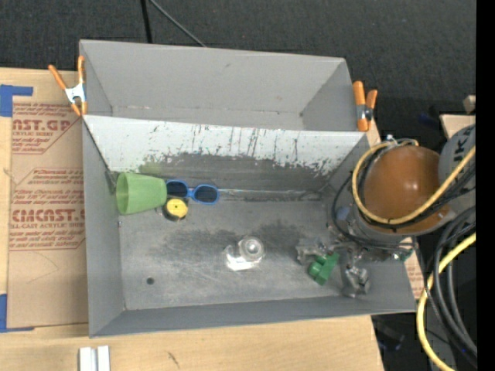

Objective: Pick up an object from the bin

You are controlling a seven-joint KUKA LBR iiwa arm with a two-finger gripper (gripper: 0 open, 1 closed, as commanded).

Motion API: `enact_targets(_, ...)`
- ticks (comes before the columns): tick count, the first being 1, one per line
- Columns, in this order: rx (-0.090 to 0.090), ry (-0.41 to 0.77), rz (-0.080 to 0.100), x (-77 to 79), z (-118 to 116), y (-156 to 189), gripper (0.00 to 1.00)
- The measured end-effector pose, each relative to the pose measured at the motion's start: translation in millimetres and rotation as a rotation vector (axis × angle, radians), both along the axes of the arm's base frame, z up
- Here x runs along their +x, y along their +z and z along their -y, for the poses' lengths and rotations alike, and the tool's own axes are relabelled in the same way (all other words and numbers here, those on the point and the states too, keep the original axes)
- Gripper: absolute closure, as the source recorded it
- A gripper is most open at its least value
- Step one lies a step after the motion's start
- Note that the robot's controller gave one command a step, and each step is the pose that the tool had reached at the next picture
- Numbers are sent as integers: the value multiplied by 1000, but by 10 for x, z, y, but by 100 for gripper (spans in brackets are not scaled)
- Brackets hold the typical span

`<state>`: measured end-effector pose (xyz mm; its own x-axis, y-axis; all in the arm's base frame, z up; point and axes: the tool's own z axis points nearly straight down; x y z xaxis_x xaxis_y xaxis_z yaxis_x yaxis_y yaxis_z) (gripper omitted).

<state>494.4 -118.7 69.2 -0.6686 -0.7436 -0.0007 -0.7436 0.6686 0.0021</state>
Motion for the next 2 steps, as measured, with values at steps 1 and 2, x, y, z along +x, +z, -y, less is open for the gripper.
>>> enact_targets(1, 0, -2, 0, 1, 2, 1, 100)
enact_targets(2, -1, -24, 9, 28, -376, 989, 100)
